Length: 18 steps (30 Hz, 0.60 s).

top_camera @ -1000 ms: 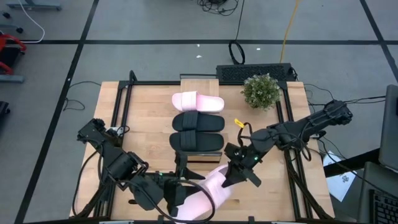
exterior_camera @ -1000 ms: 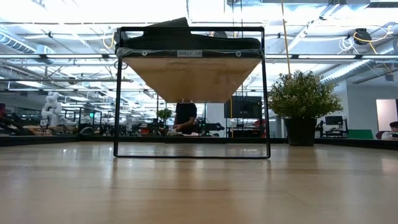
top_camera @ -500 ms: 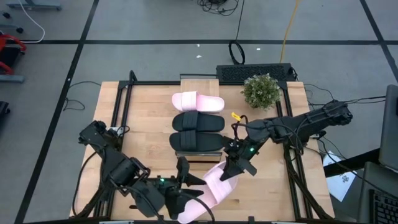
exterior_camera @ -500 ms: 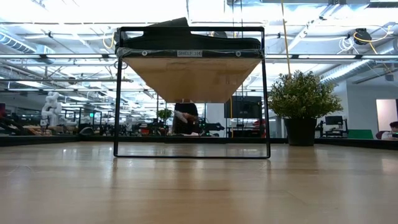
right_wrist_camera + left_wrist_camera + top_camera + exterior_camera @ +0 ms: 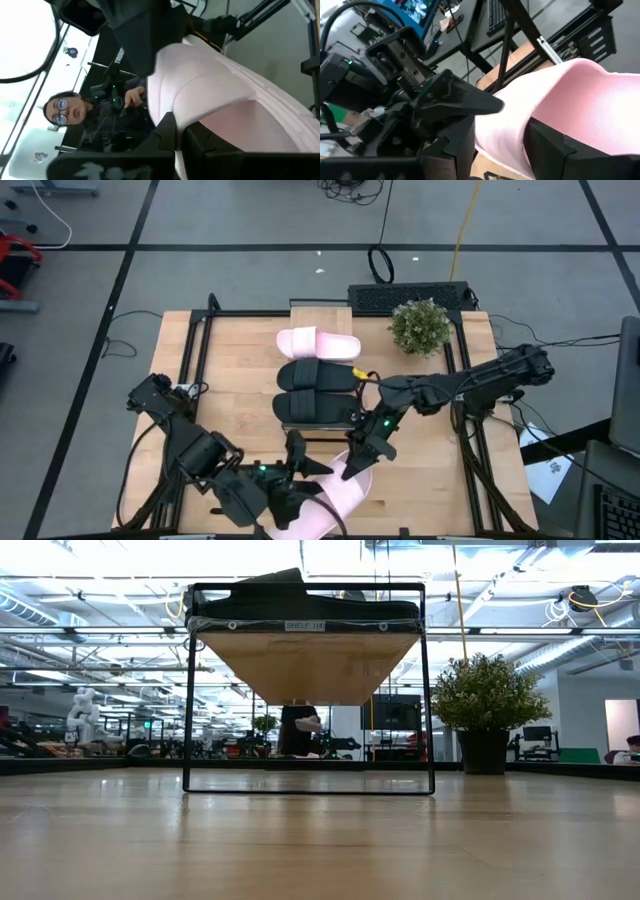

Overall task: Pick and place slides into the shelf
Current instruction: Put the pink slide on the shelf

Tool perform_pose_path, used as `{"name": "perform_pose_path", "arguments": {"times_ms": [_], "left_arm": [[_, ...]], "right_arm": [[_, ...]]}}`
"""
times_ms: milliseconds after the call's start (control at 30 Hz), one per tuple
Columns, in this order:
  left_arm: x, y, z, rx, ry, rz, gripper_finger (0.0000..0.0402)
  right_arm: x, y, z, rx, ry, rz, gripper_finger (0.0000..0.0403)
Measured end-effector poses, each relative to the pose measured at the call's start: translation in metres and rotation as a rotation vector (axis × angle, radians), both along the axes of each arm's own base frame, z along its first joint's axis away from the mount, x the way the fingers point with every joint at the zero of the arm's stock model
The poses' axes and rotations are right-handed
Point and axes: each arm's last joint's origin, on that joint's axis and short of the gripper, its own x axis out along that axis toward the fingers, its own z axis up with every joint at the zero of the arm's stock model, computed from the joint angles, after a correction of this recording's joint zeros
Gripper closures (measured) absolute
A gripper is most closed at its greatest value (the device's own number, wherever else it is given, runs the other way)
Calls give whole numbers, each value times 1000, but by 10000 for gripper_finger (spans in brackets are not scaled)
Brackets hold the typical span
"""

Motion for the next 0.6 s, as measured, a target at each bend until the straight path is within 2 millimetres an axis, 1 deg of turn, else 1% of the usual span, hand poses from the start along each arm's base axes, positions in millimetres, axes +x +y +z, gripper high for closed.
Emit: {"name": "perform_pose_path", "arguments": {"times_ms": [133,333,533,600], "left_arm": [[-1,0,-2,-8,12,0,238],[-1,1,-2,-36,22,1,238],[4,7,-3,-87,44,-16,238],[6,10,-4,-114,59,-18,245]], "right_arm": [[3,-1,-3,7,14,10,403],[5,-2,3,44,-34,4,403],[5,-2,4,44,-42,0,403],[5,-2,4,43,-45,-1,403]]}}
